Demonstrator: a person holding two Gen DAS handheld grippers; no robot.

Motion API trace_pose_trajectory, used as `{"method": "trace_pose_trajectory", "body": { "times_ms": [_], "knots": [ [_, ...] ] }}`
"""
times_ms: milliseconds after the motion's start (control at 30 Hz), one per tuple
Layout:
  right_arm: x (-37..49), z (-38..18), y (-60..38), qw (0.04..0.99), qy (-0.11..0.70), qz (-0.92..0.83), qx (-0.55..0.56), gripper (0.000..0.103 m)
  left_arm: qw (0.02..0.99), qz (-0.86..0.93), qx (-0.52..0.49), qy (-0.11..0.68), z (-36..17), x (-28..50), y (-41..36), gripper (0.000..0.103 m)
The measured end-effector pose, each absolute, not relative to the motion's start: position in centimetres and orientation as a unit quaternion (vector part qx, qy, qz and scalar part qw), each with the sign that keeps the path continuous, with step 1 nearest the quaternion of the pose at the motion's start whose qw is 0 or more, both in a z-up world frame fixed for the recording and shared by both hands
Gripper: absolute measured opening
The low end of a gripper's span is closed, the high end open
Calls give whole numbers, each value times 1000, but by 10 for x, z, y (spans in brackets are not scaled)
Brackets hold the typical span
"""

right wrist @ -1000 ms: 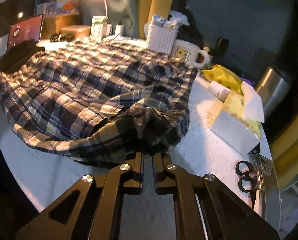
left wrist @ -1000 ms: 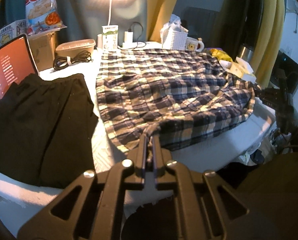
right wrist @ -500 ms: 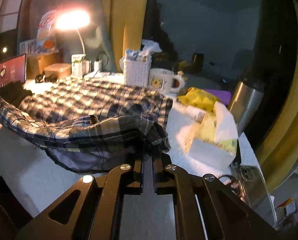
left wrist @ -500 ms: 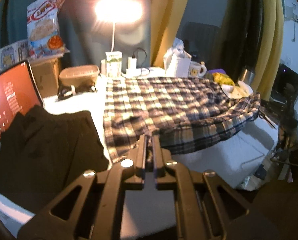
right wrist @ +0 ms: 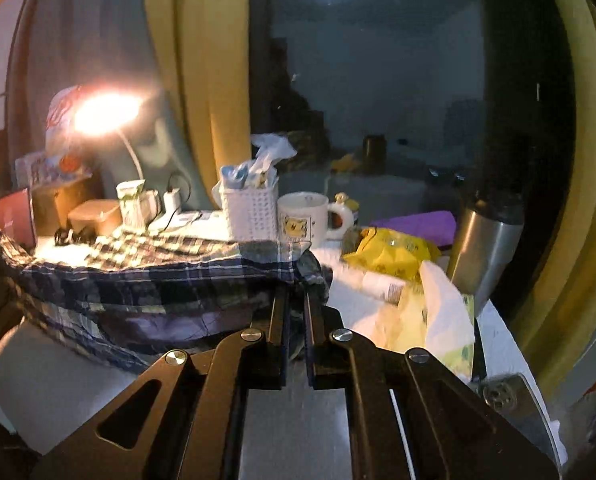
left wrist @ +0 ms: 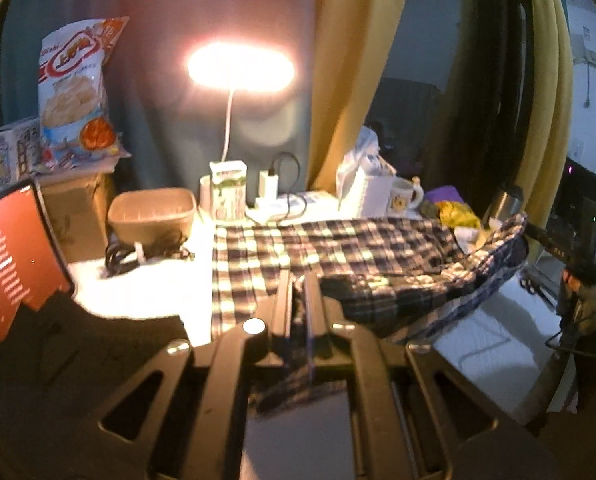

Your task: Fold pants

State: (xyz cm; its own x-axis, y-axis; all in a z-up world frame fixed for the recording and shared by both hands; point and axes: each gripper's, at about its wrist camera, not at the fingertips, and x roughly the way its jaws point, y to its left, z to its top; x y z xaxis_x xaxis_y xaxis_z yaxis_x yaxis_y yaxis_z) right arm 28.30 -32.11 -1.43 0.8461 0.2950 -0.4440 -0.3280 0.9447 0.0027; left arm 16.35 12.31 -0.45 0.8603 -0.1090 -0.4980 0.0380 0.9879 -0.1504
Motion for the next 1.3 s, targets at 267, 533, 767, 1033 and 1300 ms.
{"method": "trace_pose_trajectory", "body": {
  "times_ms": [267,533,767,1033,1300],
  "knots": [
    [325,-14,-318,963,231,138,7,7,963,-44,-86,253,-5,219,142,5],
    [363,-19,-299,961,242,132,13,6,963,-45,-84,251,-7,273,163,5],
    [401,-23,-287,960,251,122,18,4,960,-58,-78,262,-15,328,177,5],
    [440,-33,-274,955,273,116,1,2,954,-59,-70,286,-41,389,187,5],
    [456,-54,-271,937,326,124,-24,6,946,-46,-70,312,-63,418,201,5]
  ]
}}
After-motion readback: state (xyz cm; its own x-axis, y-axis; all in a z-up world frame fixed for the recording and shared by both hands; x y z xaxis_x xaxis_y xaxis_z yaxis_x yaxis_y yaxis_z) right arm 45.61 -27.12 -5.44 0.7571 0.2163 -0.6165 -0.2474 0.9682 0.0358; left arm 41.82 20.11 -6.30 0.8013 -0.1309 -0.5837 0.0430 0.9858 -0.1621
